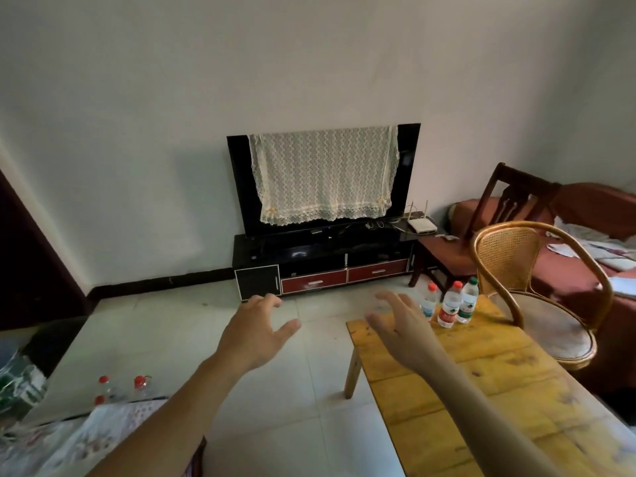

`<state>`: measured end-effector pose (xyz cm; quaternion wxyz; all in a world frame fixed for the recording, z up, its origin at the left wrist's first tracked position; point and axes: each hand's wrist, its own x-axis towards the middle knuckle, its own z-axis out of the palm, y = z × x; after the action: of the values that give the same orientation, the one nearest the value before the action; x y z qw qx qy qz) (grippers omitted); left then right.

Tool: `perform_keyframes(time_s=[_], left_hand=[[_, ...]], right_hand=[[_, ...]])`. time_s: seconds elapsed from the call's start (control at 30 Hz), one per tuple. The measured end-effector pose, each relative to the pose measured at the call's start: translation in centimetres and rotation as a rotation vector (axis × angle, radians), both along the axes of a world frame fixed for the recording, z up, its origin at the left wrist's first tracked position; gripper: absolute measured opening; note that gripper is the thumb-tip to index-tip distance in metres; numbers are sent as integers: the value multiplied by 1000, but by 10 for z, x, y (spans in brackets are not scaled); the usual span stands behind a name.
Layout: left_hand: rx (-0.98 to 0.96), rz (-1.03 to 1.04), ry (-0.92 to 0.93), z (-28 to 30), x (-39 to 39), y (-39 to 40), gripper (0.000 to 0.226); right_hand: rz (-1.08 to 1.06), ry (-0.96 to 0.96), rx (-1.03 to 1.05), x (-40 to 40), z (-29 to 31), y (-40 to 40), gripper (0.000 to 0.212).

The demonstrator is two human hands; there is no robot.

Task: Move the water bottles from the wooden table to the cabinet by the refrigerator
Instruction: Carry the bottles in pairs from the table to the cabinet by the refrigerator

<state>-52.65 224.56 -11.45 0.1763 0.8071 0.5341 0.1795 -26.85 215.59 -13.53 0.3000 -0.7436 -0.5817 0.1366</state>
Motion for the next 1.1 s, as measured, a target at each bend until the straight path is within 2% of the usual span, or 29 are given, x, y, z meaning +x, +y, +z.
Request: perform_keyframes(time_s=[0.33, 0.57, 0.77, 1.1], left_hand=[[-76, -221, -63, -37, 49, 156, 59], [-103, -400, -130, -36, 91, 258, 60], [-149, -552, -105, -49, 153, 294, 60], [-132, -741, 11, -43, 310, 340, 57]], right_hand=[[-260, -45, -65, 31, -9, 97, 51], [-458, -43, -77, 29, 1, 149, 51], [-592, -34, -94, 61, -14, 169, 49], [-823, 88, -23, 177, -47, 197, 49]])
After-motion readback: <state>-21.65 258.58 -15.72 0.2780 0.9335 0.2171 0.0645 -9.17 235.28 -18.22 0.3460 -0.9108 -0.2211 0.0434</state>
